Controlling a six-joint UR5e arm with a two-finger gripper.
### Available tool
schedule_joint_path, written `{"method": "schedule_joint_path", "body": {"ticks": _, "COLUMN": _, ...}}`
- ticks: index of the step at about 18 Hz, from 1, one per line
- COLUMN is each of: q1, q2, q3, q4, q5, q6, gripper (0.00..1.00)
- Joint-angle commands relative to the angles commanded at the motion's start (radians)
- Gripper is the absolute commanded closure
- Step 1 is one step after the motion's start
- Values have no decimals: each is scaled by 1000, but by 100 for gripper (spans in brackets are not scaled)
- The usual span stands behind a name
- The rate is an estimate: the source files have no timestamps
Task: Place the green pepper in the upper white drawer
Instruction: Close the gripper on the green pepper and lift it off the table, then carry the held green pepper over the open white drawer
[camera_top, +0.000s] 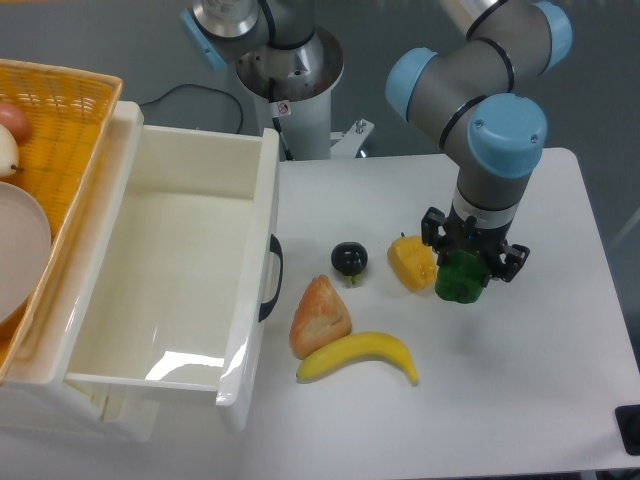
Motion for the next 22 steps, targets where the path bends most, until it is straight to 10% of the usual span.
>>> {"method": "schedule_joint_path", "body": {"ticks": 10, "q1": 23, "q2": 17, "q3": 54, "q4": 0, "q5": -107, "q6": -121, "gripper": 64}}
{"method": "schedule_joint_path", "body": {"ticks": 22, "q1": -9, "q2": 166, "q3": 49, "q4": -63, "q5": -285, "q6": -415, "gripper": 64}}
